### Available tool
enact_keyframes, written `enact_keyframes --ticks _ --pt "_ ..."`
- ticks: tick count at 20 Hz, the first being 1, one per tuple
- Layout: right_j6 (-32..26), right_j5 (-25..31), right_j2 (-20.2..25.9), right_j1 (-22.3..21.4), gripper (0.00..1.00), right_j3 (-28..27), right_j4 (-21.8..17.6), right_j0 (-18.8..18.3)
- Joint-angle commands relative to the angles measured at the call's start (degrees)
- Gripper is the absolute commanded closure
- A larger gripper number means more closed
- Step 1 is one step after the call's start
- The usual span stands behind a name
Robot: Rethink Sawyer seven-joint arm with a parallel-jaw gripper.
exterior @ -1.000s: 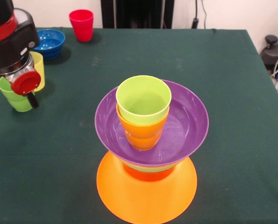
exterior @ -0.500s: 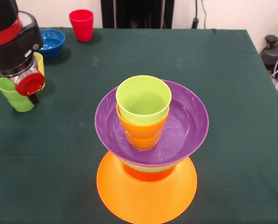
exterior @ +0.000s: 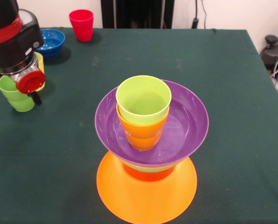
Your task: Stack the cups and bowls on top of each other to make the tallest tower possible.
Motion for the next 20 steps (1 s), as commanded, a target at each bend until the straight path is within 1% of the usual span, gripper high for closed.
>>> enact_keyframes --ticks 1,4,8,10,14,20 --pt "-11.30 -4.05 4.79 -1.77 0.00 5.74 -4.72 -1.10" --pt "-9.22 -4.89 3.55 -3.90 0.00 9.09 -4.74 -1.11" --pt "-8.41 -5.90 2.71 -6.40 0.00 13.15 -5.08 -1.73" --pt "-8.24 -6.30 2.70 -6.77 0.00 14.52 -5.24 -2.14" --pt "-7.35 -8.61 2.95 -6.40 0.00 16.43 -5.61 -2.81" --pt "-7.34 -11.57 3.43 -4.13 0.00 16.46 -6.34 -3.99"
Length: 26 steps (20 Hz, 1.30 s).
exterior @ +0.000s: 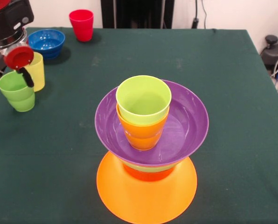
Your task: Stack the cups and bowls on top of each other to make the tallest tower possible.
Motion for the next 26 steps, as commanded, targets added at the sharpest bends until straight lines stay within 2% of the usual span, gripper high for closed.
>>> enact_keyframes --ticks 1,10,24,25,26 --pt "-7.57 -5.97 3.59 3.04 0.00 5.27 -6.43 -0.72" --pt "-8.24 -9.81 4.84 6.84 0.00 3.52 -7.15 -2.53" --pt "-8.39 -9.16 5.03 9.17 0.00 1.42 -9.55 -3.48" --pt "-8.53 -9.08 5.29 9.21 1.00 1.31 -9.87 -3.59" --pt "-8.96 -9.37 5.62 9.16 1.00 1.50 -9.89 -3.82"
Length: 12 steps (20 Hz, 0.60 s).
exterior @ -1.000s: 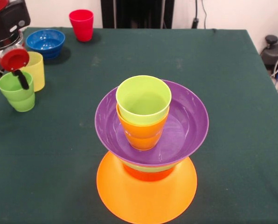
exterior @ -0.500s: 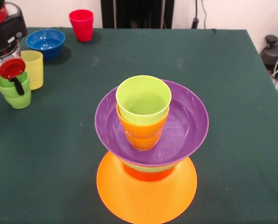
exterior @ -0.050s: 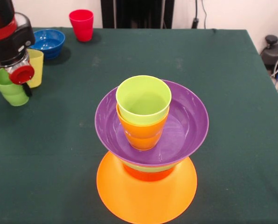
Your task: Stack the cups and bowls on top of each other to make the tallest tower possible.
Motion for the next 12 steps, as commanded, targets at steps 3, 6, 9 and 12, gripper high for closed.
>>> enact_keyframes --ticks 3,6,9,12 --pt "-9.90 -3.75 6.56 2.80 1.00 1.58 -4.82 -1.18" --pt "-9.89 -4.26 7.40 2.60 1.00 1.85 -4.46 -1.47" --pt "-8.82 -5.38 8.18 1.64 1.00 2.95 -3.77 -1.73" --pt "-8.54 -4.65 8.48 -0.01 1.00 3.25 -3.62 -1.25"
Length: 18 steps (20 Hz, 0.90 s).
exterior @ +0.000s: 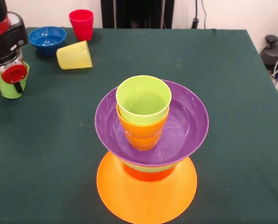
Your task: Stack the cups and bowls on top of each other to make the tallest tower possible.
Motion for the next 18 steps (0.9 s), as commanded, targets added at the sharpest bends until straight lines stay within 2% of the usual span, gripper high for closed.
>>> enact_keyframes --ticks 1,9,18 --pt "-8.52 -3.25 7.49 0.29 1.00 3.00 -3.47 0.83" --pt "-8.69 -4.20 8.76 -1.09 1.00 1.29 -3.94 1.70" --pt "-5.55 -0.50 6.73 -5.34 1.00 -1.39 -4.05 6.77"
